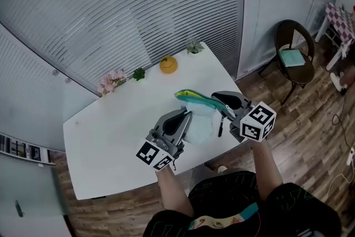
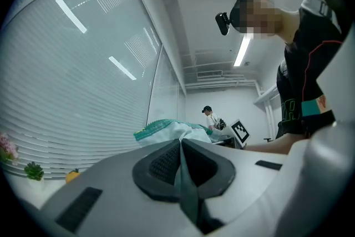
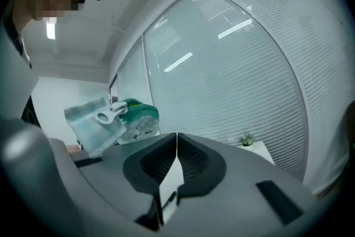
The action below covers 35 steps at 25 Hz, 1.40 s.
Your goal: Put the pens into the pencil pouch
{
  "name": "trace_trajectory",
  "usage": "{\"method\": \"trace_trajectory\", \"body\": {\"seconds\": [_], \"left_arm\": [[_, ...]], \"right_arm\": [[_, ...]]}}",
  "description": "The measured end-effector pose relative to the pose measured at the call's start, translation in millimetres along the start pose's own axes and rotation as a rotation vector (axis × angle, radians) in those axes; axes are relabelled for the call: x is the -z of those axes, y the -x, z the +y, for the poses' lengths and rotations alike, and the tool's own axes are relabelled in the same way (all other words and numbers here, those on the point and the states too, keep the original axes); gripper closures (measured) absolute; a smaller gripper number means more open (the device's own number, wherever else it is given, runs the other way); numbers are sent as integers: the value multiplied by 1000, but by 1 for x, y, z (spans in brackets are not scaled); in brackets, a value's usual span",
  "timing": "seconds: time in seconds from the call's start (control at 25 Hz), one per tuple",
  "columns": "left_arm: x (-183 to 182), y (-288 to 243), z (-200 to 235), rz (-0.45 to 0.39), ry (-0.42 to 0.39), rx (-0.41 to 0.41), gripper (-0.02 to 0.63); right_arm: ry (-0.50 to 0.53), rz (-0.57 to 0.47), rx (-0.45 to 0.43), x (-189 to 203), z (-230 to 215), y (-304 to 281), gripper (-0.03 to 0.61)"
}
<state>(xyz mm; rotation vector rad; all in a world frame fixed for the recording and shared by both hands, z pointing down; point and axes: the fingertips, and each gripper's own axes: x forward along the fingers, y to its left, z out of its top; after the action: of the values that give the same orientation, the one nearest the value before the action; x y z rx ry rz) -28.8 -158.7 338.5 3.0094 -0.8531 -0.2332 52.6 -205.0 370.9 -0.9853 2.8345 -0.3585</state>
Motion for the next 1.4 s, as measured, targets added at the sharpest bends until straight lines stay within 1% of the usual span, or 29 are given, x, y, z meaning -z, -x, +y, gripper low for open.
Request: {"method": "trace_trajectory", "body": {"seconds": [0.12,0.28,0.44,0.52,0.6,0.76,0.92,1.08,1.16,1.32,1.4], "left_arm": [[1,5,-6,-14,25,13,604],[7,10,-15,-5,46,33,604],[10,15,-24,-2,62,55,603],[10,16,-28,5,62,68,603],[11,18,-33,16,63,84,603],[15,20,-43,46,64,113,601],[20,23,-50,88,60,132,600],[24,30,-50,119,55,120,600],[25,33,-47,126,55,113,600],[28,41,-45,141,60,101,603],[27,45,-44,137,65,93,601]], "right_arm": [[-9,-30,-105,-6,20,-1,577],[-18,-66,-222,-10,43,3,569],[-23,-82,-362,-13,67,7,497],[-19,-79,-418,-13,79,9,479],[-14,-67,-466,-13,88,10,431],[5,-30,-534,-6,104,10,416],[33,25,-593,4,119,8,416],[54,55,-637,11,129,6,427],[60,63,-670,15,134,5,463],[69,84,-702,20,138,2,493],[91,82,-695,19,139,0,546]]}}
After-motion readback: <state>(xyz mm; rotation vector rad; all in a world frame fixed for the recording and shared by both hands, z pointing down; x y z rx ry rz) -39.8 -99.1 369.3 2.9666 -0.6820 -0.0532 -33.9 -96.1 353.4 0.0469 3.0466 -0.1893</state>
